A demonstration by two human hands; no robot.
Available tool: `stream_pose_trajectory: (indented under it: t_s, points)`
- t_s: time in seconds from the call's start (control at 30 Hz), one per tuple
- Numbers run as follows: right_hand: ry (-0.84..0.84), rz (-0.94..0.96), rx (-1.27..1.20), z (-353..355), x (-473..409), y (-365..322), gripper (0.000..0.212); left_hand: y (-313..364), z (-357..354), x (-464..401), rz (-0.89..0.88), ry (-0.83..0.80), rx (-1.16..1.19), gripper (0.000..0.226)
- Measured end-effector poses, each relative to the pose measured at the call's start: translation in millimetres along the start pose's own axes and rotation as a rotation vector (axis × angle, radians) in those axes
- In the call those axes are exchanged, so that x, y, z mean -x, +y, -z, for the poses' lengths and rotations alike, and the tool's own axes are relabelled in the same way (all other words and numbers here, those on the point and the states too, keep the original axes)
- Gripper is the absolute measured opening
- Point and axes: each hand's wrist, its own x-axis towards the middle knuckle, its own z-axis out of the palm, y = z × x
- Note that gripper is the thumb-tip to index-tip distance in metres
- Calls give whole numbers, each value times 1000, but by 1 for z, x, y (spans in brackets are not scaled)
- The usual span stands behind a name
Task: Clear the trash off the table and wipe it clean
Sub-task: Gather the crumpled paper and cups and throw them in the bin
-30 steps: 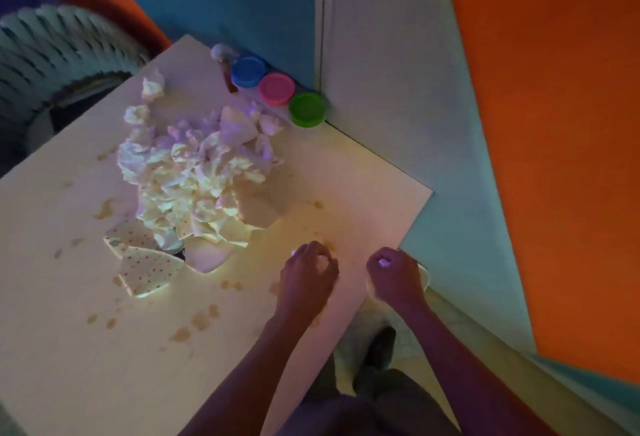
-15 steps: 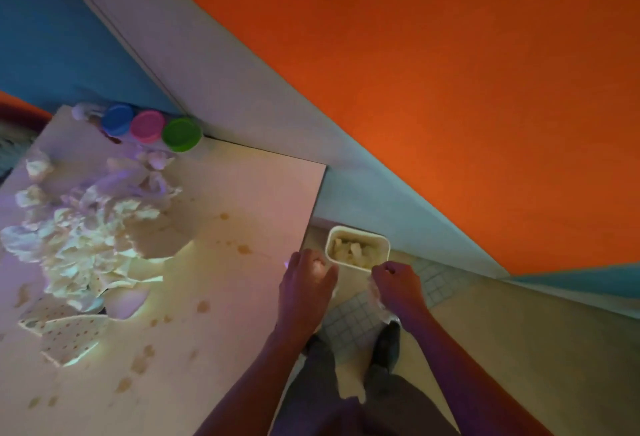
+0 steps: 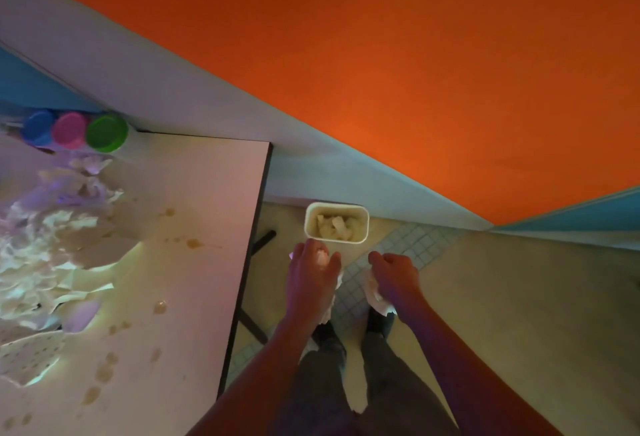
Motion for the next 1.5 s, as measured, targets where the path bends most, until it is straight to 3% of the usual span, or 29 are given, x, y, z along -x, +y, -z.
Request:
stream_pose_trajectory:
  t_s: [0.17,0.43,0.67,0.97,1.17,1.33,1.5]
  points:
    - [40,-96,-43,-8,-13,20,34,-14,-22,-12,-1,-157,-44,15]
    - [41,-187,-96,-55,-97,62,27,-91,-85,-58,-21,-233,-107,17]
    - [137,-164,-144,-122,-207,118,19,-176,-173,-99,-24,-275,-113,18]
    - [83,-3,-69,-181,-330,125,24,-234,-255,-204,-9,-96,-152,21]
    - [237,326,-117,-208,-388,106,16,-244,-297,-280,-143,21,-183,20]
    - [288,498,-98,-229,-426,122,10,-263,-325,-315,-282,64,-229,24]
    - [273,710,94,-247,-457,157,19,-297,-349,-329,-284,-13,-219,28]
